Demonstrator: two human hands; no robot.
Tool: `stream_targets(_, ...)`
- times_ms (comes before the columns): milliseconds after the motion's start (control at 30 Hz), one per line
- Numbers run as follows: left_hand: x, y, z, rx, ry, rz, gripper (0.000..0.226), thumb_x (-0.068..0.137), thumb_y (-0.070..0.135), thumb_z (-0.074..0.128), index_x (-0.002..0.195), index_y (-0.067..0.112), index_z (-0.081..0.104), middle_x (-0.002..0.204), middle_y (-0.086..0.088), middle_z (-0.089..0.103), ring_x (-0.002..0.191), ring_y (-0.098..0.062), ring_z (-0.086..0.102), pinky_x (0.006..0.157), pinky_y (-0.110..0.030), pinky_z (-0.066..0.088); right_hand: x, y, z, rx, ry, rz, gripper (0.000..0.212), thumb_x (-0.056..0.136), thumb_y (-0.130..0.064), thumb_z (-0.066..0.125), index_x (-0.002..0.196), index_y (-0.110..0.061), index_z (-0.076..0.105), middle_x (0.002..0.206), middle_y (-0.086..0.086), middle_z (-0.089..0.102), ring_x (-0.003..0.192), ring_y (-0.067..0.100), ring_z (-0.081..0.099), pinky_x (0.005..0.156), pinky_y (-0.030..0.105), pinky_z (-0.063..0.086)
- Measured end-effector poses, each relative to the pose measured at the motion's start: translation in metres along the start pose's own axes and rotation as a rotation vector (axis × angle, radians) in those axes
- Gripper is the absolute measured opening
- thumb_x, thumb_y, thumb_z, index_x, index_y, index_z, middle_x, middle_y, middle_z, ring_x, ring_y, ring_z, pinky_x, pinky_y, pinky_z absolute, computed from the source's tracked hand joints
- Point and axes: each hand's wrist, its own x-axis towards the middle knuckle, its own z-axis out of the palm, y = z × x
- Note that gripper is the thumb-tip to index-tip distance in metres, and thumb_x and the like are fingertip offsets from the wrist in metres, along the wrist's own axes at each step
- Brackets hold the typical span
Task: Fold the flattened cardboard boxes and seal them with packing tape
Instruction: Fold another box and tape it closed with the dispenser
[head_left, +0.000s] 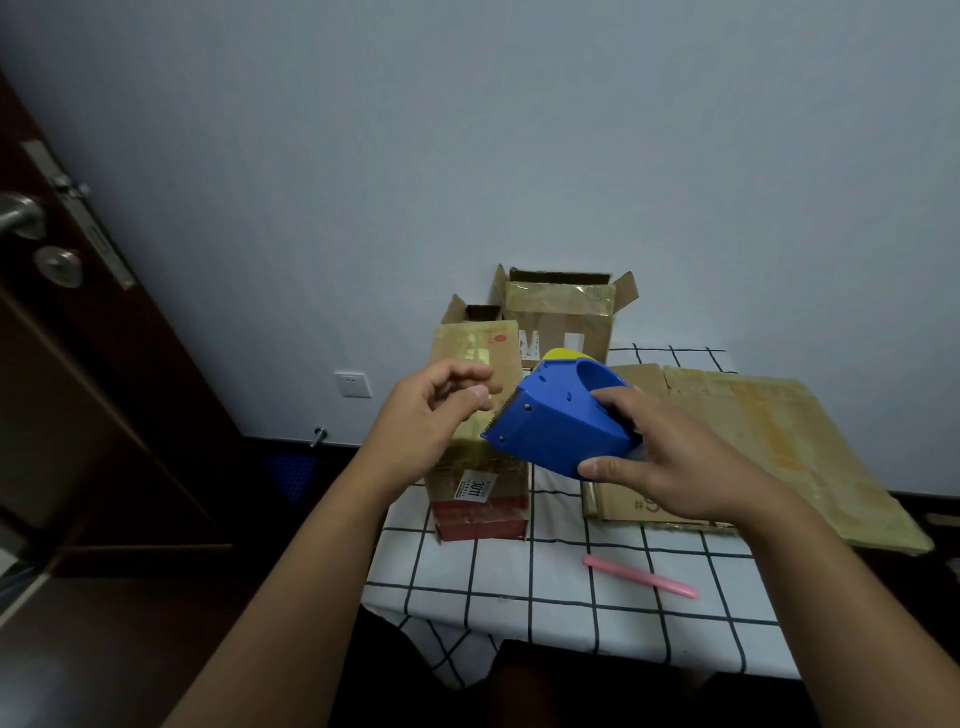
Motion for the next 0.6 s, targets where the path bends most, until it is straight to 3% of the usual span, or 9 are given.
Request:
stream_targets(133,0.006,-0.001,0.005,-0.017,0.066,-0.086,0.016,0.090,0.015,0.067,0.103,0.026,0.069,0.092,0.003,0.073,0.083,-0.001,0.067,0.070,-0.010,0.049,0.000,-0.001,-0.003,-0.034,-0.047,-0.032,0.048,0.086,-0.041,0.071,0.127,-0.032,0.048,0.110,-0.017,0.052,0.101,-0.005,0.046,0.078,0.018,0.039)
stream_targets(233,0.010,-0.002,0.009,0.001,0.119,-0.116,0.009,0.091,0.015,0.066,0.091,0.022,0.072,0.082,0.007,0.073,0.073,0.003,0.064,0.064,-0.007,0.045,-0.001,-0.003,-0.007,-0.060,-0.076,-0.047,0.048,0.089,-0.043,0.068,0.131,-0.034,0.047,0.112,-0.014,0.055,0.099,-0.001,0.050,0.080,0.023,0.041)
stream_targets(400,0.016,-0.004,0.020,-0.068,0.124,-0.241,0.014,0.096,0.011,0.059,0.087,0.012,0.070,0.079,0.000,0.070,0.068,-0.004,0.064,0.064,-0.017,0.051,-0.004,-0.004,-0.014,0.033,-0.043,-0.029,0.063,0.092,-0.044,0.063,0.146,-0.047,0.029,0.129,-0.018,0.051,0.112,0.003,0.053,0.094,0.026,0.045)
stream_targets(533,0.019,0.001,0.032,-0.161,0.125,-0.348,0.022,0.096,0.003,0.054,0.079,0.010,0.065,0.078,-0.004,0.068,0.067,-0.012,0.063,0.060,-0.021,0.053,-0.004,-0.011,-0.016,0.023,0.012,0.012,0.087,0.063,-0.076,0.068,0.136,-0.063,0.023,0.129,-0.022,0.050,0.109,0.006,0.056,0.092,0.034,0.050)
stream_targets(600,0.018,0.002,0.036,-0.179,0.111,-0.382,0.022,0.096,0.003,0.054,0.079,0.008,0.066,0.080,-0.007,0.070,0.068,-0.015,0.065,0.062,-0.024,0.056,-0.003,-0.014,-0.016,-0.067,-0.004,0.003,0.095,0.059,-0.073,0.075,0.137,-0.060,0.022,0.127,-0.020,0.051,0.105,0.008,0.055,0.088,0.031,0.049)
